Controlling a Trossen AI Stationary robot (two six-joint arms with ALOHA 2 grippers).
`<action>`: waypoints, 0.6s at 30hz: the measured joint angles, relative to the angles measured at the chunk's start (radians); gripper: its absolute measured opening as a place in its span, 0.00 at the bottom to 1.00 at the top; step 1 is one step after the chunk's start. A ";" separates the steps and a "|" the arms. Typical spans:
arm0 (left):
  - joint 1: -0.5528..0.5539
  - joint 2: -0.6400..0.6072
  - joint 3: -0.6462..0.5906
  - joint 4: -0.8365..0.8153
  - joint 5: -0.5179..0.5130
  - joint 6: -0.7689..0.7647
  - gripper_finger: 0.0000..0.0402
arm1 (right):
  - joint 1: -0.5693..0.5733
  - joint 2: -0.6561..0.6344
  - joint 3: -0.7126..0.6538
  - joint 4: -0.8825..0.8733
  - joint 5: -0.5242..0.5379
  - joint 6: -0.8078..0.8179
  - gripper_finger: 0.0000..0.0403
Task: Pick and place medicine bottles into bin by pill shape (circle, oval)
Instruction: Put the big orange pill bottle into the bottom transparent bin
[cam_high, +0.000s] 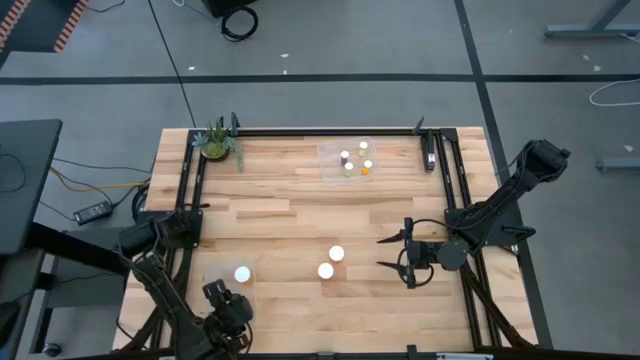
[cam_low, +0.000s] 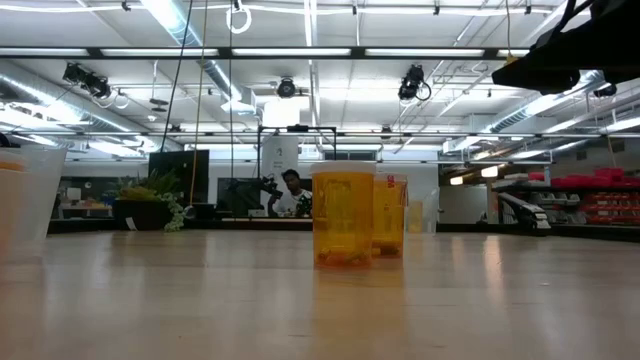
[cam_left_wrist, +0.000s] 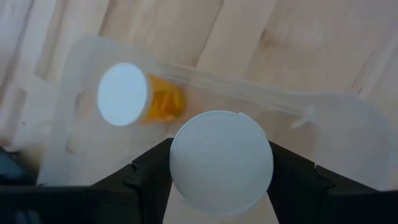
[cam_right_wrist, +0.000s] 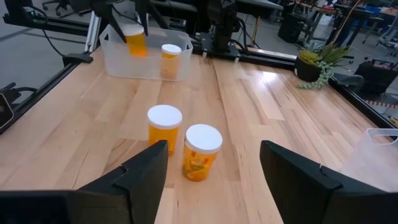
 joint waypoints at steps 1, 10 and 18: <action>0.002 0.000 -0.008 0.010 0.000 -0.007 0.56 | 0.000 0.000 0.000 0.000 -0.001 0.000 0.65; 0.018 0.000 -0.055 0.053 0.001 -0.042 0.57 | 0.000 0.000 0.000 0.002 -0.002 -0.026 0.65; 0.018 -0.007 -0.058 0.005 0.001 -0.041 0.53 | 0.000 0.000 0.000 0.008 -0.002 -0.054 0.65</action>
